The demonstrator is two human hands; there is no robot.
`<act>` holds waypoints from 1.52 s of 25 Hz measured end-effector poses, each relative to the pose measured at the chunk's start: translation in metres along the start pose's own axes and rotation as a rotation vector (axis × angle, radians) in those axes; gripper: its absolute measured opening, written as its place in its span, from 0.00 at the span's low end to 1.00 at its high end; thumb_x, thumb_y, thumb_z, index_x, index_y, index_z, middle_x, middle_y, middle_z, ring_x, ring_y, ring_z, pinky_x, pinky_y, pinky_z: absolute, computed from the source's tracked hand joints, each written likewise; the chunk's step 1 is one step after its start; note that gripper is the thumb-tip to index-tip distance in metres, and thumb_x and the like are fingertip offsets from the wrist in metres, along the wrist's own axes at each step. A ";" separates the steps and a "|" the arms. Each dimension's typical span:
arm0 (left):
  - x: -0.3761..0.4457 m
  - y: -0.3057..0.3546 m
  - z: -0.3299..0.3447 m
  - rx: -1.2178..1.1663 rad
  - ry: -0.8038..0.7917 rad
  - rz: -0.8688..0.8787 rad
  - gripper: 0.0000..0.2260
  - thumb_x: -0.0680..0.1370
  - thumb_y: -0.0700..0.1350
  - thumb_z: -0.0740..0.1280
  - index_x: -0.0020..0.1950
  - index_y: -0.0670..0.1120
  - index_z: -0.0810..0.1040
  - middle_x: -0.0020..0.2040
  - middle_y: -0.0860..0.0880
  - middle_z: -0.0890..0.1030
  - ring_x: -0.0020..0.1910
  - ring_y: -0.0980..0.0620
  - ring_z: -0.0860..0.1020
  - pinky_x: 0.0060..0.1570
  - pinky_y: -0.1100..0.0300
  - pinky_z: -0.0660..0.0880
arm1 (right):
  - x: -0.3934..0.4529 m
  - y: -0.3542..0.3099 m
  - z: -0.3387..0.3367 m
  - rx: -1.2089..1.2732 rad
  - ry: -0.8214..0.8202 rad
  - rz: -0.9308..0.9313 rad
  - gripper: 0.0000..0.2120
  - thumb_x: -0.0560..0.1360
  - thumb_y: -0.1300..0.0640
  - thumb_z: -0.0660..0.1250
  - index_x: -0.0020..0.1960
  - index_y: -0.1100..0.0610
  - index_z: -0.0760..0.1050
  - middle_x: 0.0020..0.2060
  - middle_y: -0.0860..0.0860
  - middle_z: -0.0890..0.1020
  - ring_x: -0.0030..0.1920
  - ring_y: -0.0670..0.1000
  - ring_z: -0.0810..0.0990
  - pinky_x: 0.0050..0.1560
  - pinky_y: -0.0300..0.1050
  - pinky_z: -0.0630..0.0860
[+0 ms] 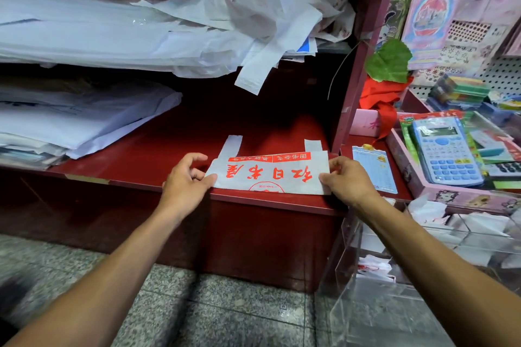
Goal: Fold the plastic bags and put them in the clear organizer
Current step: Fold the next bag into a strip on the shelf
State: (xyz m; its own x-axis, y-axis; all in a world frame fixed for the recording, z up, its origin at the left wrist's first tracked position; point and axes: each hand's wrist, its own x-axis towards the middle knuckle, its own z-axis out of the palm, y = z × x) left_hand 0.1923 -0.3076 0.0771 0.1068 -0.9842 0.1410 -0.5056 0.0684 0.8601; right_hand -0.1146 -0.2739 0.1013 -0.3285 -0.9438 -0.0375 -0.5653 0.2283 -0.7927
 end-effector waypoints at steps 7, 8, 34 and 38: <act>-0.005 -0.007 -0.001 0.407 -0.125 0.336 0.20 0.71 0.59 0.74 0.62 0.61 0.77 0.63 0.64 0.70 0.65 0.57 0.64 0.61 0.54 0.59 | -0.012 0.003 0.016 -0.633 0.139 -0.597 0.25 0.75 0.48 0.63 0.70 0.53 0.67 0.70 0.54 0.69 0.64 0.61 0.71 0.58 0.55 0.70; -0.006 -0.010 -0.003 0.477 -0.220 0.365 0.27 0.69 0.63 0.73 0.67 0.62 0.73 0.66 0.65 0.67 0.67 0.59 0.61 0.63 0.56 0.56 | -0.014 0.002 0.016 -0.685 0.022 -0.610 0.30 0.75 0.39 0.56 0.73 0.51 0.65 0.75 0.53 0.65 0.69 0.59 0.67 0.64 0.56 0.67; -0.013 -0.012 -0.025 0.047 -0.110 0.293 0.26 0.73 0.34 0.73 0.40 0.70 0.82 0.41 0.65 0.84 0.46 0.64 0.81 0.51 0.68 0.74 | -0.010 0.017 -0.021 -0.107 -0.185 -0.405 0.14 0.76 0.65 0.67 0.42 0.46 0.82 0.28 0.37 0.79 0.29 0.38 0.74 0.35 0.38 0.69; -0.016 -0.002 -0.017 -0.040 -0.076 0.182 0.10 0.76 0.37 0.71 0.42 0.53 0.81 0.37 0.46 0.84 0.38 0.58 0.77 0.43 0.67 0.71 | -0.007 0.012 -0.014 0.023 -0.068 -0.271 0.14 0.76 0.62 0.67 0.37 0.46 0.77 0.28 0.42 0.78 0.31 0.41 0.73 0.34 0.38 0.67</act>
State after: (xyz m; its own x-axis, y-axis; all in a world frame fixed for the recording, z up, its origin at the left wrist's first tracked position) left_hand 0.2064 -0.2887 0.0819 -0.0487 -0.9644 0.2598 -0.4759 0.2511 0.8429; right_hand -0.1299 -0.2615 0.1006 -0.1155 -0.9838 0.1373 -0.6077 -0.0394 -0.7932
